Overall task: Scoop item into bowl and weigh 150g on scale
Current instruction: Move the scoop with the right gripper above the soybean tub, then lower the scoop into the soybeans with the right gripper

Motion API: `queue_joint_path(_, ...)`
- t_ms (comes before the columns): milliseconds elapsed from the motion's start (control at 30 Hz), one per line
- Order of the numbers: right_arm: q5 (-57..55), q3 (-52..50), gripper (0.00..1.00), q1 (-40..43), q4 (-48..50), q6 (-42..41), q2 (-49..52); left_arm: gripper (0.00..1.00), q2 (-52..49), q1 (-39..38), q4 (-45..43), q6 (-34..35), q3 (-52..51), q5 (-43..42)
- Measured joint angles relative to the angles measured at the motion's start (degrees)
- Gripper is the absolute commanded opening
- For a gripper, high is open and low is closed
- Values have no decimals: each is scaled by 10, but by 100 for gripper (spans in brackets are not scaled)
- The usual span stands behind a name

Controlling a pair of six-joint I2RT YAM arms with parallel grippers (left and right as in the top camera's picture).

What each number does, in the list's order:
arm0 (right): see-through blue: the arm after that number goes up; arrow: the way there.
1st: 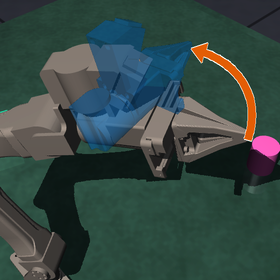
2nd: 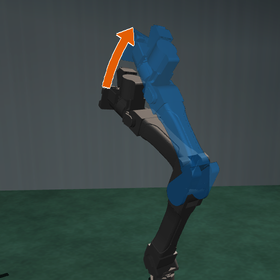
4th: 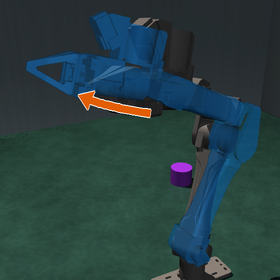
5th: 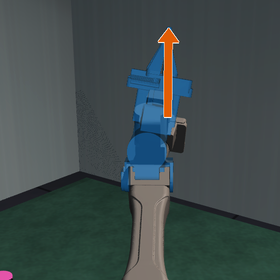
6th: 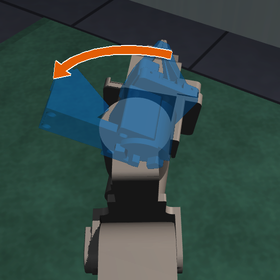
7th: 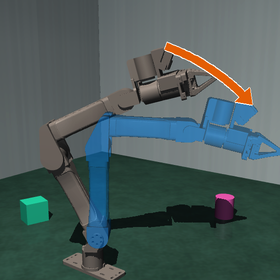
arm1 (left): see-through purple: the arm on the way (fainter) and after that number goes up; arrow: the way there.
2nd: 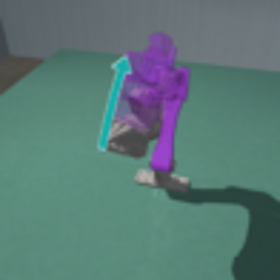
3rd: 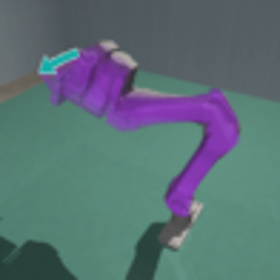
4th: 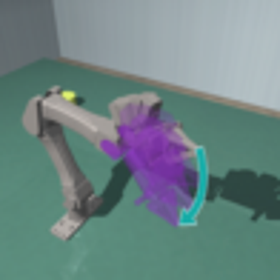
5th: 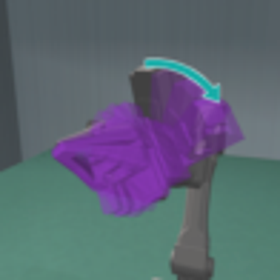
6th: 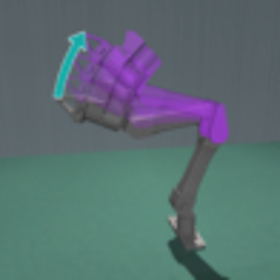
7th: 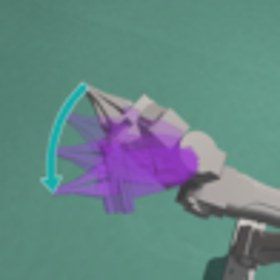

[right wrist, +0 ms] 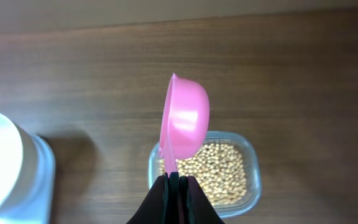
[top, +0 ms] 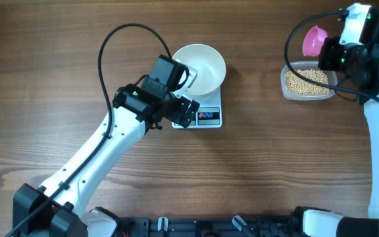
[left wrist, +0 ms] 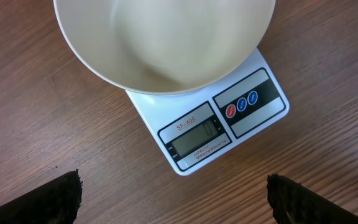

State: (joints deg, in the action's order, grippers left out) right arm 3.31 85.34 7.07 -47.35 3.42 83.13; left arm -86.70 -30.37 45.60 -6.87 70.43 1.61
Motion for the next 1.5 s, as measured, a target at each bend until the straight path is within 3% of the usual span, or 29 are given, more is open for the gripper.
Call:
queue_joint_path(400,-19,0,4,0,-9,100,0,100,0,0,0,0,0,0)
queue_joint_path(633,-40,60,4,0,-99,110,9,100,0,0,0,0,0,0)
queue_joint_path(1167,-111,87,4,0,-143,115,151,100,0,0,0,0,0,0)
queue_joint_path(1500,-131,87,4,0,-157,110,158,100,0,0,0,0,0,0)
